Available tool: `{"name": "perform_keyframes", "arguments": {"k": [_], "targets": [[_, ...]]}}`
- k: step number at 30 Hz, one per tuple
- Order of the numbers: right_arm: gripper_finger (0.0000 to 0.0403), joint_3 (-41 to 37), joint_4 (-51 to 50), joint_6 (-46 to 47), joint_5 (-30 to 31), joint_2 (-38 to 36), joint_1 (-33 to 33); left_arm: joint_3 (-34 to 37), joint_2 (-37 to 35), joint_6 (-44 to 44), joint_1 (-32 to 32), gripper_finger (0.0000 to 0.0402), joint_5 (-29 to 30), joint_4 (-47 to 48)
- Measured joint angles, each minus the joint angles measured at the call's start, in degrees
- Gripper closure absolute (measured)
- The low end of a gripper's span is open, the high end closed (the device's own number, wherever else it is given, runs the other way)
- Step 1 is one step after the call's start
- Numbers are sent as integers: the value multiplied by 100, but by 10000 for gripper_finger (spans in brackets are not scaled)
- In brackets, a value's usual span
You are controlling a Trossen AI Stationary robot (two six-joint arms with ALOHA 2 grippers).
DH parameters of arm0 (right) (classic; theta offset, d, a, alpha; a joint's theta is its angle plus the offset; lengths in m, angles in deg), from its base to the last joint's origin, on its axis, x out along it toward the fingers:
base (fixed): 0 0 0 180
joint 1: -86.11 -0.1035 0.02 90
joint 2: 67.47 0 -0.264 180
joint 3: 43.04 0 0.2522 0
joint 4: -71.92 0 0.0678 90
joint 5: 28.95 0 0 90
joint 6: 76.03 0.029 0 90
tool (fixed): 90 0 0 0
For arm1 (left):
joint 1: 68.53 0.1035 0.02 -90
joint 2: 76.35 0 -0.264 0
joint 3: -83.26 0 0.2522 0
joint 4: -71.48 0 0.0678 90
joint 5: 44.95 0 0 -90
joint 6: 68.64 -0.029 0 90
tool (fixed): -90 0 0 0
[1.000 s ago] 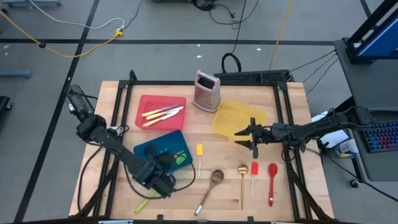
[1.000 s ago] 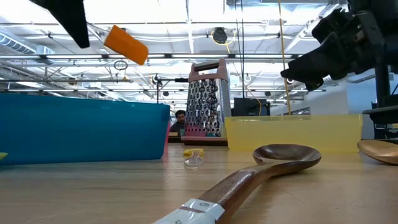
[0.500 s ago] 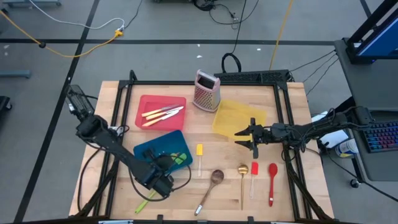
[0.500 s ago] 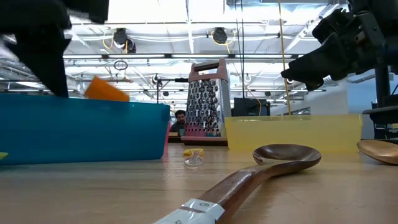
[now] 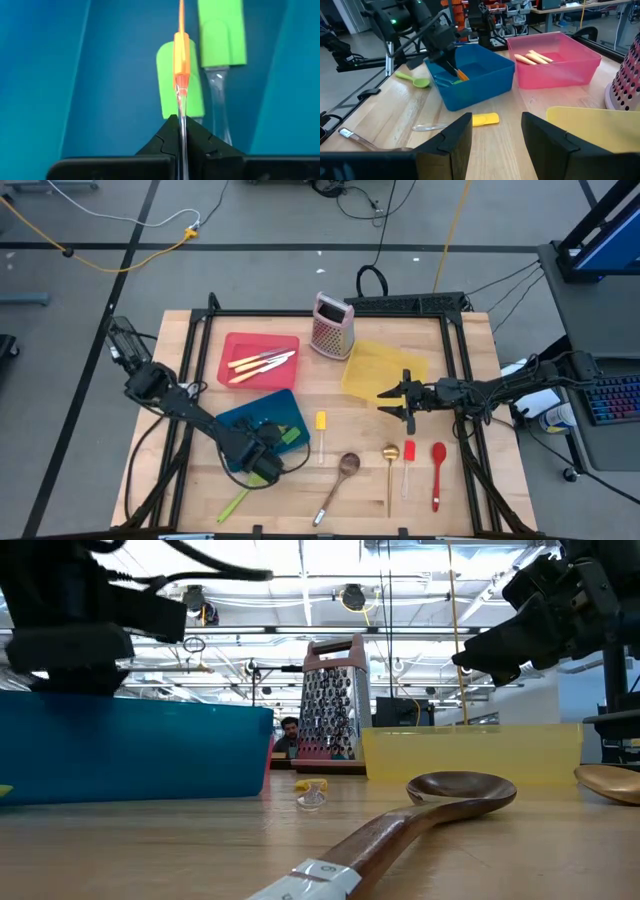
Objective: Pick & Place Kitchen Items
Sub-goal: Put the orange spatula into the blue bin, then put the yellow spatula into the blue bin
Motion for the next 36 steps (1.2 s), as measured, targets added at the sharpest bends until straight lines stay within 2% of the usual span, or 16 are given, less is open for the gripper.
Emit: {"name": "perform_keyframes", "arguments": {"k": [6, 21, 25, 33, 36], "targets": [[239, 0, -2, 39, 0, 0, 0, 101, 0, 156, 223, 367, 48, -25], [239, 0, -4, 42, 0, 0, 0, 101, 0, 174, 652, 364, 43, -74], [239, 0, -4, 42, 0, 0, 0, 74, 0, 440, 751, 364, 28, -105], [239, 0, -7, 61, 0, 0, 0, -585, 0, 262, 819, 364, 75, -4], [239, 0, -7, 56, -6, 0, 0, -965, -2, 42, 817, 364, 297, -72]]}}
